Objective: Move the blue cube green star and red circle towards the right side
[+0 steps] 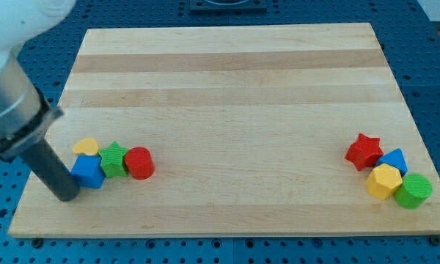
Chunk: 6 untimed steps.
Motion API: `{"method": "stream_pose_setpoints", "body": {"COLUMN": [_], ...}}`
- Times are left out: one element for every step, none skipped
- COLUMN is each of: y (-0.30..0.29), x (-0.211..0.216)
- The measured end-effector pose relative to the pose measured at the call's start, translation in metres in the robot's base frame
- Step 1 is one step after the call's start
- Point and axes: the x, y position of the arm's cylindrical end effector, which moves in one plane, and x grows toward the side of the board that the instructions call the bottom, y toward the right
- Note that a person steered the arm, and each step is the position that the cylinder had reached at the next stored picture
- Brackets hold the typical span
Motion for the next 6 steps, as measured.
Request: {"method": "stream_pose_setpoints", "body": {"y": [-0.013,-0.016,-0.002,0.022,0.051,0.089], "x": [-0.006,-0.009,-0.014,-0.023,-0.034,-0.043]}}
